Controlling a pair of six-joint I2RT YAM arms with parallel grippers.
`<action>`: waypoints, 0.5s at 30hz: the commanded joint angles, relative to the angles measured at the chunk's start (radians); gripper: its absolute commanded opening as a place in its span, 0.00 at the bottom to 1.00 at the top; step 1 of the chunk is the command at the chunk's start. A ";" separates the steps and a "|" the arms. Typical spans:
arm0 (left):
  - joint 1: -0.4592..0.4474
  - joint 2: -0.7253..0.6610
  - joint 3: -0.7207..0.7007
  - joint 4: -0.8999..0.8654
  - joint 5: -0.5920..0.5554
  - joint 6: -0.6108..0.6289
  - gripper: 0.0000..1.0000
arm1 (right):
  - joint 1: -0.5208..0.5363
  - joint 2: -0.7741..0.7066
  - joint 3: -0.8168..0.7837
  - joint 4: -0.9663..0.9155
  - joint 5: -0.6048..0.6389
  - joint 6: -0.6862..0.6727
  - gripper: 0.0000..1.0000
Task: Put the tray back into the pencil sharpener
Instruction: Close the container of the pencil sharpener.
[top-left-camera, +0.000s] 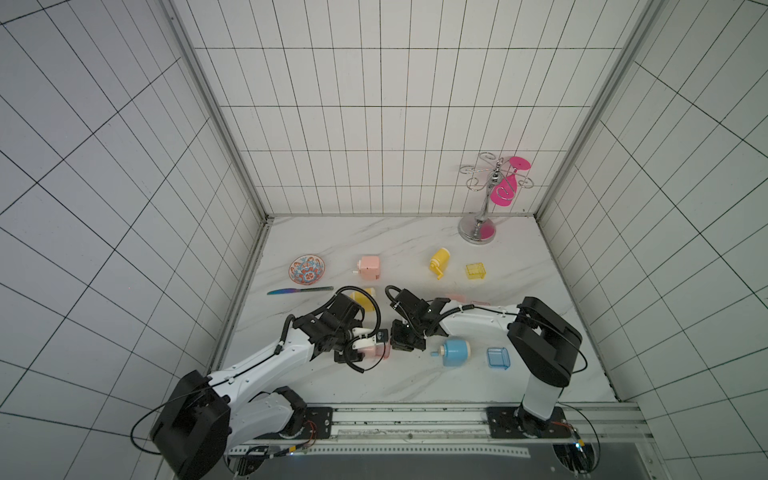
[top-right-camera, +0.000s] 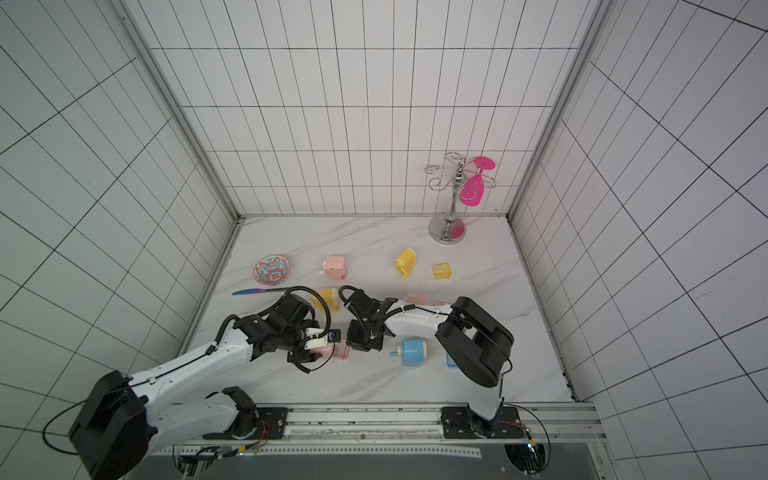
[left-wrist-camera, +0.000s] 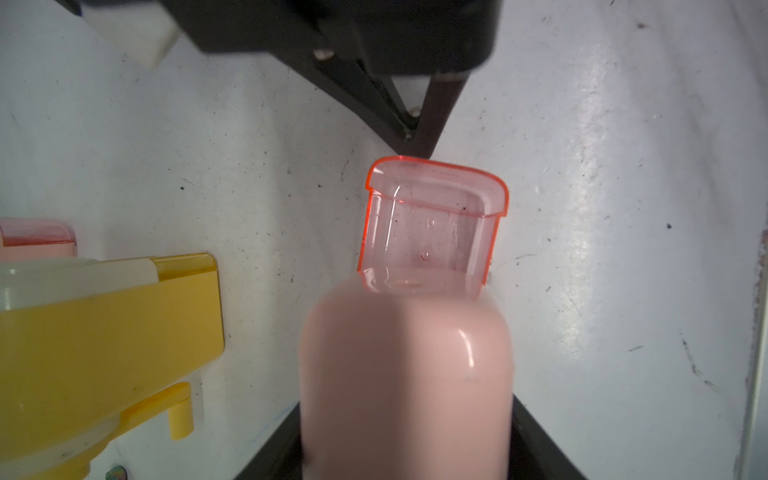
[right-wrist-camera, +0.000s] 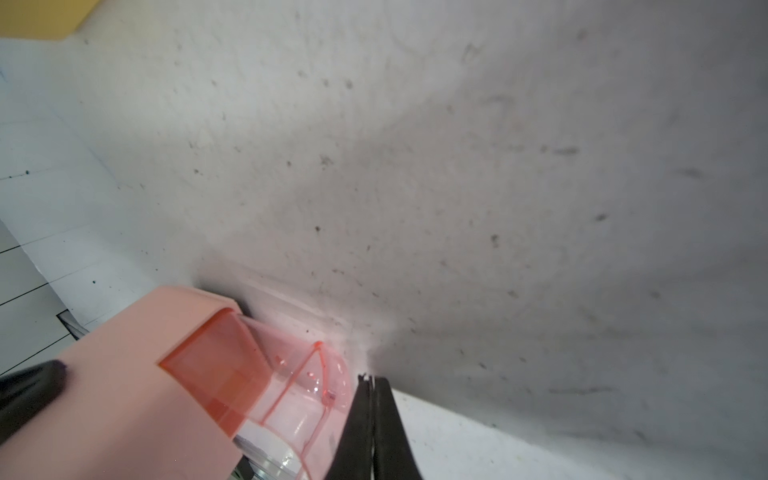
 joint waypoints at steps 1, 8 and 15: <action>0.002 0.010 0.005 0.019 -0.003 0.008 0.63 | 0.006 0.009 0.000 0.036 -0.009 0.044 0.07; 0.000 0.006 0.004 0.020 0.003 0.007 0.63 | 0.003 0.021 0.006 0.062 -0.016 0.058 0.07; -0.002 0.007 0.004 0.021 0.003 0.006 0.63 | 0.001 0.043 0.029 0.081 -0.035 0.066 0.07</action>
